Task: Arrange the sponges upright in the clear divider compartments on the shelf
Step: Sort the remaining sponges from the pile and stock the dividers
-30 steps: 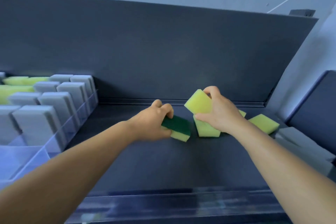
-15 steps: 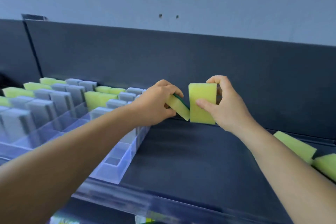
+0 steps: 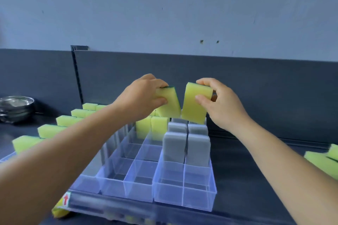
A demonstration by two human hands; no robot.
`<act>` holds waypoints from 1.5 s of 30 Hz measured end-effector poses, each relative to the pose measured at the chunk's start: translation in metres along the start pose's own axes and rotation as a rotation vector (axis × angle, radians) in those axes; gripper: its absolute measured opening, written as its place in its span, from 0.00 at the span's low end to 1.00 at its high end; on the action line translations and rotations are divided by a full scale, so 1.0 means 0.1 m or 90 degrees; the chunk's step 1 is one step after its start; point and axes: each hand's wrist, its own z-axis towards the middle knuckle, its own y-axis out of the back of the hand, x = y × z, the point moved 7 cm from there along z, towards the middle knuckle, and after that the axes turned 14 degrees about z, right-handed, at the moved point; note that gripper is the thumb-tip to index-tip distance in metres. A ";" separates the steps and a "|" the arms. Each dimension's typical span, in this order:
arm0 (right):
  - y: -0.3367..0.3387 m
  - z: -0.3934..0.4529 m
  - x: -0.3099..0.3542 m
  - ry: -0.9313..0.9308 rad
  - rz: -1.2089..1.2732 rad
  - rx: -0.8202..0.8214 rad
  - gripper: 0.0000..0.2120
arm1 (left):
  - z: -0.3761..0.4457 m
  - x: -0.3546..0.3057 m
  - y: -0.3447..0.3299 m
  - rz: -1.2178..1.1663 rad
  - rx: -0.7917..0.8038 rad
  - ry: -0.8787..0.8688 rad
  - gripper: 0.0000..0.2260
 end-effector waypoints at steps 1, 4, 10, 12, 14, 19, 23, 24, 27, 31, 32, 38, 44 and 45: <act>-0.10 0.02 0.03 -0.002 0.001 0.004 0.16 | 0.00 0.11 0.02 0.010 0.000 0.003 0.17; -0.36 0.09 0.08 -0.006 -0.004 0.008 0.13 | -0.02 0.43 0.01 0.040 0.013 0.015 0.16; -0.82 0.24 0.01 -0.060 -0.066 0.041 0.12 | 0.02 0.87 -0.27 0.090 0.098 0.027 0.15; -0.96 0.30 -0.08 -0.085 -0.102 0.070 0.12 | 0.05 0.95 -0.41 0.099 0.136 0.032 0.14; -1.08 0.35 -0.17 -0.110 -0.135 0.102 0.12 | 0.09 0.98 -0.54 0.122 0.170 0.020 0.13; -1.29 0.41 -0.36 -0.161 -0.228 0.185 0.12 | 0.18 0.97 -0.83 0.186 0.236 -0.038 0.13; -1.41 0.44 -0.50 -0.178 -0.320 0.252 0.12 | 0.22 1.03 -0.98 0.218 0.277 -0.050 0.14; -1.43 0.45 -0.52 -0.175 -0.344 0.266 0.14 | 0.22 1.06 -1.00 0.224 0.288 -0.050 0.14; -1.48 0.46 -0.58 -0.178 -0.392 0.282 0.17 | 0.23 1.11 -1.04 0.242 0.295 -0.049 0.13; -1.61 0.49 -0.59 -0.135 -0.497 0.305 0.10 | 0.25 1.04 -1.14 0.276 0.299 -0.069 0.17; -1.65 0.49 -0.57 -0.119 -0.518 0.321 0.10 | 0.25 1.01 -1.19 0.281 0.305 -0.081 0.17; -1.79 0.37 -0.54 -0.095 -0.606 0.393 0.13 | 0.19 0.92 -1.39 0.311 0.353 -0.115 0.18; -1.77 0.38 -0.55 -0.129 -0.570 0.407 0.23 | 0.18 0.96 -1.34 0.292 0.345 -0.110 0.22; -1.74 0.40 -0.54 -0.135 -0.558 0.399 0.25 | 0.17 0.97 -1.33 0.283 0.340 -0.105 0.24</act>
